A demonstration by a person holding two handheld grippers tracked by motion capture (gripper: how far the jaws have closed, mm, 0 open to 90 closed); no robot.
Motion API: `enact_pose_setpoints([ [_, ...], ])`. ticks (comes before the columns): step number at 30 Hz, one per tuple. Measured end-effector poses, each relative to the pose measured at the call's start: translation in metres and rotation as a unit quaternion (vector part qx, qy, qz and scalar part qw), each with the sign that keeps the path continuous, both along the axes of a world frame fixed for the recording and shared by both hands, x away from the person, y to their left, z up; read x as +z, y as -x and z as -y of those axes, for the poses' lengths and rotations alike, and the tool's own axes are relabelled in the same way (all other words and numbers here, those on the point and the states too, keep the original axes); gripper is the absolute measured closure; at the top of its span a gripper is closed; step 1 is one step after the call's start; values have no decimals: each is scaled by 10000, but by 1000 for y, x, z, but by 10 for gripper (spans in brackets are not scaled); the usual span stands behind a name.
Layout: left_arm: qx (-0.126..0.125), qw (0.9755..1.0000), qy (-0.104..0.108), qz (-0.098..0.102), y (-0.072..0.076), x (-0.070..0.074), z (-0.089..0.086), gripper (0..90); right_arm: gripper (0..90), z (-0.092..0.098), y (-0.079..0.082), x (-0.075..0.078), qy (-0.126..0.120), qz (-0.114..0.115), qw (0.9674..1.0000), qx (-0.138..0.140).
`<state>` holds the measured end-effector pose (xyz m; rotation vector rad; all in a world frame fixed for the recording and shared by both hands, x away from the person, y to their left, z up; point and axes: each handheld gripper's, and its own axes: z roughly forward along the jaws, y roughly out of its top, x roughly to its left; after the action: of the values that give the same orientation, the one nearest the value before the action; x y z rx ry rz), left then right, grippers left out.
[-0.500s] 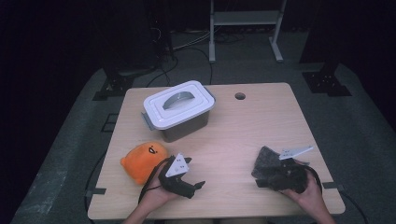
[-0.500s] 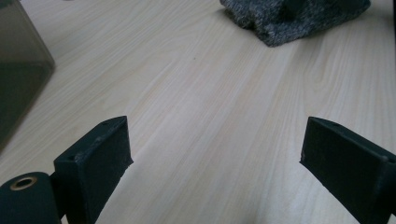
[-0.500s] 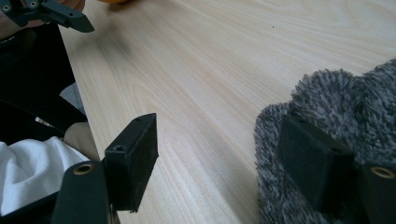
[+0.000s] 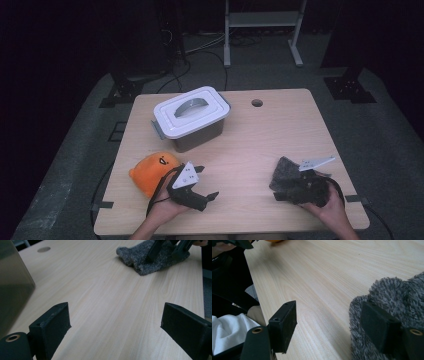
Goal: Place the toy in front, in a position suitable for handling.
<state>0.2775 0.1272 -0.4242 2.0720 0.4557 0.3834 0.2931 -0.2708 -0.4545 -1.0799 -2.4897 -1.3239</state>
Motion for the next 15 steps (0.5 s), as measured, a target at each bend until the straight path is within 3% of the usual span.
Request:
enact_pose_setpoints([
  [3, -2, 9998, 109, 148, 3, 10, -5, 80, 287, -1, 1, 1, 17, -6, 10000, -6],
  [15, -61, 9992, 259, 298, 6, 32, -21, 80, 287, -3, 1, 1, 43, 24, 10000, 11],
])
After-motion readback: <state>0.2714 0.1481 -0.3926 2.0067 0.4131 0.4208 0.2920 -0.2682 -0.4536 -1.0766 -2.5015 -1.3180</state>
